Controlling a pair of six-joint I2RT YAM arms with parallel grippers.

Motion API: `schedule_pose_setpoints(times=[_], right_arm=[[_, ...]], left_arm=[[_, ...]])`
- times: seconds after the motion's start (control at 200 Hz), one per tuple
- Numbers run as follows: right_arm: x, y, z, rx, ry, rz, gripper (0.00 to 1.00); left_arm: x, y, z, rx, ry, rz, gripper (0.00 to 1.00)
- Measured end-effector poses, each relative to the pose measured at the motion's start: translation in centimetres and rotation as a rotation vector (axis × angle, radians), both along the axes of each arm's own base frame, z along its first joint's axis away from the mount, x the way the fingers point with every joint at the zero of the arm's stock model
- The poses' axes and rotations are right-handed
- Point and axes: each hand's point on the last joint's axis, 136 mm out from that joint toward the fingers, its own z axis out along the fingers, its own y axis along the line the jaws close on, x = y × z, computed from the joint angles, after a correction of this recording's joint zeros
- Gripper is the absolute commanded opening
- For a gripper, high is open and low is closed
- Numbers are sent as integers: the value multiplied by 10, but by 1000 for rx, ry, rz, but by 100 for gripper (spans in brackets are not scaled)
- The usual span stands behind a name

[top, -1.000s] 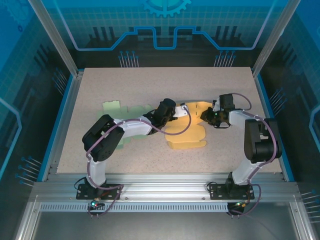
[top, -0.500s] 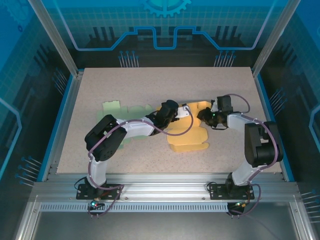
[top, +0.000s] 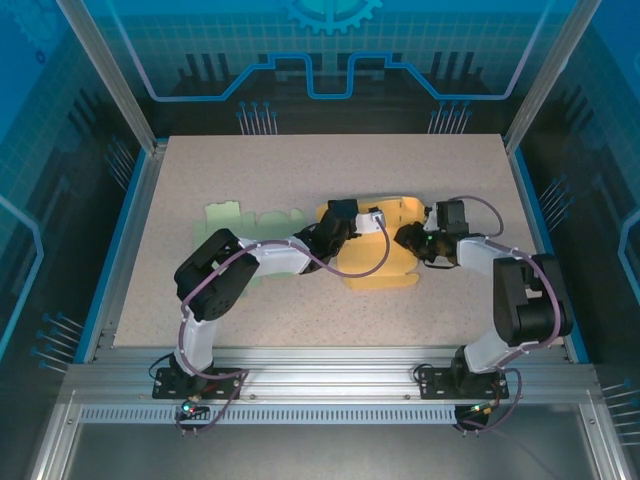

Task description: Fold the paper box

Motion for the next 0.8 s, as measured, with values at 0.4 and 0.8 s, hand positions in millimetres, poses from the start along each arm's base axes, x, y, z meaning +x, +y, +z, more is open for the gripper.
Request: schedule_pose_setpoints(times=[0.4, 0.8], right_arm=[[-12, -59, 69, -83, -170, -82, 56], [-26, -137, 110, -178, -223, -274, 58]], left_arm=[[-2, 1, 4, 25, -79, -25, 0], [-4, 4, 7, 35, -133, -37, 0]])
